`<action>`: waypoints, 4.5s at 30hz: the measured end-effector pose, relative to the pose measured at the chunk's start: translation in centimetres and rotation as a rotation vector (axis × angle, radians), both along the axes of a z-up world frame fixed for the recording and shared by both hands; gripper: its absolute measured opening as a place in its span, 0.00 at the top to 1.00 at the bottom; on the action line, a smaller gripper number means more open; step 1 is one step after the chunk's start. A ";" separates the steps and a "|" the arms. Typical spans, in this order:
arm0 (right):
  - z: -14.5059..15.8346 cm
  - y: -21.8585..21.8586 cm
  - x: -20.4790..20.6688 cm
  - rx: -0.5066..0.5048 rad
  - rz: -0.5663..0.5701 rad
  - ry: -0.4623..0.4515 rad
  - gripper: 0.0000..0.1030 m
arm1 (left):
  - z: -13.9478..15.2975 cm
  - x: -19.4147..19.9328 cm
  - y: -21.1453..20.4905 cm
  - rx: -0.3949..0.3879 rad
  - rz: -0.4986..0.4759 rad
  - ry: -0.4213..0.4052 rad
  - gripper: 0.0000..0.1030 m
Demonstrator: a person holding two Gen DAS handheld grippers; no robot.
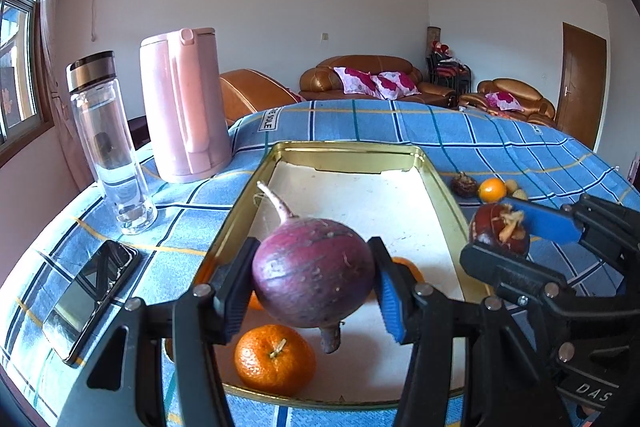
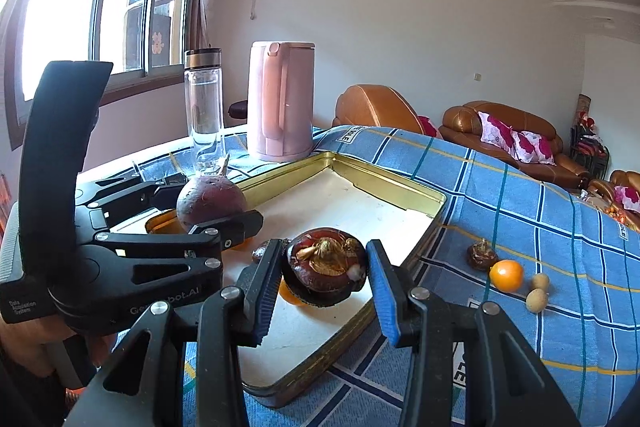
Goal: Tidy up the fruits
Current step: 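Open the left tool to drop the purple fruit in the tray while the right tool releases the mangosteen, then grasp a small tan round fruit with the right tool while the left tool approaches an orange, then close the left tool on the orange and lift it while the right tool holds the tan fruit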
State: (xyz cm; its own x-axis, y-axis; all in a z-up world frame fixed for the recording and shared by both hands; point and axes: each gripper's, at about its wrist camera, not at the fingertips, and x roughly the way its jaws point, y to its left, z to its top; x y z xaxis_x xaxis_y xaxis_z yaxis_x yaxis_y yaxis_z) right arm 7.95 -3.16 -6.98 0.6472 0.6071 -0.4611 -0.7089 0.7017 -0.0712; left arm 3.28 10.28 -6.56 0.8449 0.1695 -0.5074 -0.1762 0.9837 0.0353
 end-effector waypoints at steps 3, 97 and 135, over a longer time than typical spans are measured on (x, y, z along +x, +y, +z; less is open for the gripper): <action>-0.4 0.5 0.2 -0.016 0.014 0.024 0.57 | -0.2 -0.1 0.4 -0.001 0.009 0.008 0.46; -2.6 -18.8 16.6 0.013 -0.490 0.285 0.69 | -4.0 20.8 -19.0 -0.068 -0.276 0.289 0.45; -0.6 -18.4 12.6 0.071 -0.430 0.070 0.69 | -0.6 14.6 -19.0 -0.012 -0.320 0.008 0.56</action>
